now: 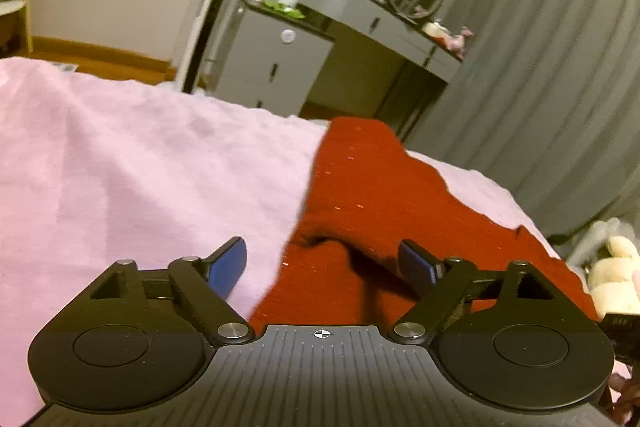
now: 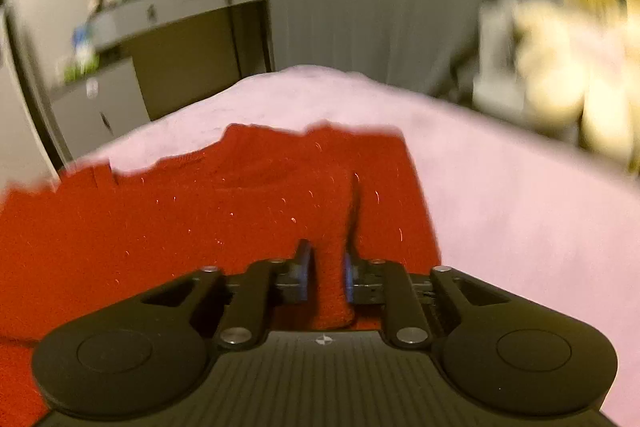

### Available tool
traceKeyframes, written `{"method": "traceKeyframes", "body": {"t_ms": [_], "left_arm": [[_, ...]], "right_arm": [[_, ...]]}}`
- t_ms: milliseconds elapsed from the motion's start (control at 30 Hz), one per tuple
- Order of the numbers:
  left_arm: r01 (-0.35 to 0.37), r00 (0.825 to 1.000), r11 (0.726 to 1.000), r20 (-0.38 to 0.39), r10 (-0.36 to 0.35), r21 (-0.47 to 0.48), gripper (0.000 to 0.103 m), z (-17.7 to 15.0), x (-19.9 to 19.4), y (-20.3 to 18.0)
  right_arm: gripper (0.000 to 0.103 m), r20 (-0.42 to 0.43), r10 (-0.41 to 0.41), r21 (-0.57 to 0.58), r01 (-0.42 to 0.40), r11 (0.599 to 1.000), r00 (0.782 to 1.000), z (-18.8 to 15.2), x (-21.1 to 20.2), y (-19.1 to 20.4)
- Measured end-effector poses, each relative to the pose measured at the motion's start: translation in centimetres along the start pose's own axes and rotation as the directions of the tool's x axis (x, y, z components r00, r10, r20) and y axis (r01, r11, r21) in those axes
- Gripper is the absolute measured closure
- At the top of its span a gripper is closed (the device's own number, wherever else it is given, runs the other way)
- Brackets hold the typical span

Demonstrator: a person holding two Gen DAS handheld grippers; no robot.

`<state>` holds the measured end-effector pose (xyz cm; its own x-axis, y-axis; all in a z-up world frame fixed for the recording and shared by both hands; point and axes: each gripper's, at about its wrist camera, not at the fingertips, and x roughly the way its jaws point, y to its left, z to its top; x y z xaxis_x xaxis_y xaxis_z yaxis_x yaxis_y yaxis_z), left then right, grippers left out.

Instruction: Fold small clothes

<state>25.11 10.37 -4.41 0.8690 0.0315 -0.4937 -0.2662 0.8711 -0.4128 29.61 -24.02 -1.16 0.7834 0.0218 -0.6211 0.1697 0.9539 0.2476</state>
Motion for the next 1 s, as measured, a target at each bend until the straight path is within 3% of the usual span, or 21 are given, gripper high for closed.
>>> {"method": "traceKeyframes", "body": {"t_ms": [100, 200, 267, 433, 700, 800, 867, 1000], "left_arm": [[-0.010, 1.000, 1.000, -0.003, 0.010, 0.026, 0.014, -0.4, 0.1, -0.6], [-0.023, 1.000, 0.998, 0.000, 0.023, 0.062, 0.014, -0.7, 0.2, -1.2], [-0.031, 1.000, 0.997, 0.000, 0.031, 0.074, 0.013, -0.9, 0.3, -1.3], [-0.049, 0.999, 0.990, -0.001, 0.050, 0.130, 0.013, -1.4, 0.7, -1.7], [-0.044, 0.999, 0.987, -0.006, 0.045, 0.152, 0.009, -2.0, 1.3, -1.4], [-0.033, 0.999, 0.990, -0.008, 0.034, 0.135, 0.008, -2.1, 1.4, -1.1], [-0.019, 1.000, 0.992, -0.018, 0.021, 0.123, 0.006, -2.0, 1.7, -0.8], [-0.002, 1.000, 0.993, -0.025, 0.005, 0.117, 0.006, -1.9, 1.5, -0.7]], "right_arm": [[0.083, -0.003, 0.031, -0.001, -0.031, 1.000, 1.000, -0.2, -0.2, -0.3], [0.093, 0.056, 0.021, -0.150, -0.012, 0.989, 0.998, 0.2, -0.6, 1.3], [0.093, 0.119, -0.023, -0.236, 0.051, 0.970, 0.993, 0.3, -1.1, 1.9], [0.093, 0.108, -0.169, -0.319, 0.195, 0.927, 0.980, 0.1, 1.0, 1.2], [0.089, 0.087, -0.150, -0.341, 0.171, 0.924, 0.985, 0.0, 0.4, 1.2], [0.081, 0.072, -0.176, -0.386, 0.190, 0.903, 0.982, -0.6, 1.3, 1.0], [0.063, 0.058, -0.204, -0.385, 0.210, 0.899, 0.977, 0.0, 0.7, 1.1], [0.062, -0.004, -0.126, -0.292, 0.119, 0.949, 0.992, 0.5, -3.7, 0.0]]}}
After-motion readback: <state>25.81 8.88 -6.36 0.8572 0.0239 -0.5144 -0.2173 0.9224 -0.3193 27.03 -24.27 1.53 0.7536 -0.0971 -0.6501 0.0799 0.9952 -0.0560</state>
